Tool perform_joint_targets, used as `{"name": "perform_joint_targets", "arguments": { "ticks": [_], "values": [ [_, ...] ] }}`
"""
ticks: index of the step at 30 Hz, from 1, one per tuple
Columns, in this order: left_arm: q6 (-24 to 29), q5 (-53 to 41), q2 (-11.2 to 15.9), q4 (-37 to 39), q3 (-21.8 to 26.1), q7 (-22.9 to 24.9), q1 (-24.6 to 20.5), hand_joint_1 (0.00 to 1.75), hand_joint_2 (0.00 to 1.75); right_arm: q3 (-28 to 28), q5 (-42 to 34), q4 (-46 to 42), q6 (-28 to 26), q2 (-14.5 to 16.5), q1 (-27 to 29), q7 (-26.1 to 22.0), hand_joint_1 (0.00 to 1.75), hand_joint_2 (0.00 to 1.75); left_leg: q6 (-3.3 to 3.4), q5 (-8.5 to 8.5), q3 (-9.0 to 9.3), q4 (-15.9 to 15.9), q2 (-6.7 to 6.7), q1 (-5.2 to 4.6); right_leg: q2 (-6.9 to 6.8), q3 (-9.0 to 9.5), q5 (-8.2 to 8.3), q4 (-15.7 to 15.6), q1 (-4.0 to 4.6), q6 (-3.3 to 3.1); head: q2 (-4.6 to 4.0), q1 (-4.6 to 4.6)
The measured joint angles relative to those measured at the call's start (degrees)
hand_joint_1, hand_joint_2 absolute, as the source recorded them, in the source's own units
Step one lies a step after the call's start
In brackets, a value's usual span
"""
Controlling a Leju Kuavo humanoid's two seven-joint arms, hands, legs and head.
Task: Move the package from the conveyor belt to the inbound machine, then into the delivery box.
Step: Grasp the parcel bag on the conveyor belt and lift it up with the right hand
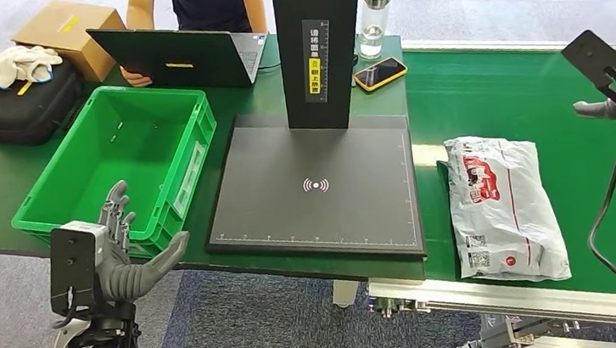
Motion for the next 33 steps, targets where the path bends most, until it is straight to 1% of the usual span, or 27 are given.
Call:
{"name": "perform_joint_targets", "arguments": {
  "ticks": [5,11,23,29,33],
  "values": [
    [-0.40,0.57,0.36,0.70,-0.15,-0.10,-0.62,0.00,1.75,3.20,0.50,2.93,5.81,-0.51,-0.44,-2.92,0.00,1.75,0.00,0.00,0.01,0.00,0.00,0.00,0.00,0.00,0.00,0.00,0.00,0.00,0.00,0.01],
    [-1.33,0.50,0.39,1.65,-0.40,-0.01,-1.61,0.00,1.75,6.36,-1.27,3.62,10.68,-1.03,1.17,-4.64,0.00,1.75,0.00,0.00,0.00,0.01,0.00,0.00,0.00,0.00,0.00,0.00,0.00,0.00,-0.01,0.01],
    [-1.64,0.78,0.75,3.90,-0.84,-0.03,-3.56,0.00,1.75,12.36,-2.56,3.65,13.06,-0.94,2.23,-5.42,0.00,1.75,0.00,0.00,-0.01,0.00,0.00,0.00,0.00,0.00,0.00,0.00,0.00,0.00,-0.01,-0.01],
    [-1.65,0.86,0.82,4.72,-0.98,-0.05,-3.97,0.00,1.75,14.07,-2.93,3.78,13.31,-0.92,2.23,-5.48,0.00,1.75,0.00,0.00,-0.02,0.00,0.00,0.00,0.00,0.00,0.00,0.00,0.00,0.00,-0.01,0.00],
    [-1.73,1.08,0.84,5.31,-1.05,-0.08,-4.35,0.00,1.75,15.33,-4.34,4.07,15.04,-0.74,2.23,-5.95,0.00,1.75,0.00,0.00,-0.02,0.00,0.00,0.00,0.00,-0.01,0.00,0.00,0.00,0.00,0.00,0.01]
  ]
}}
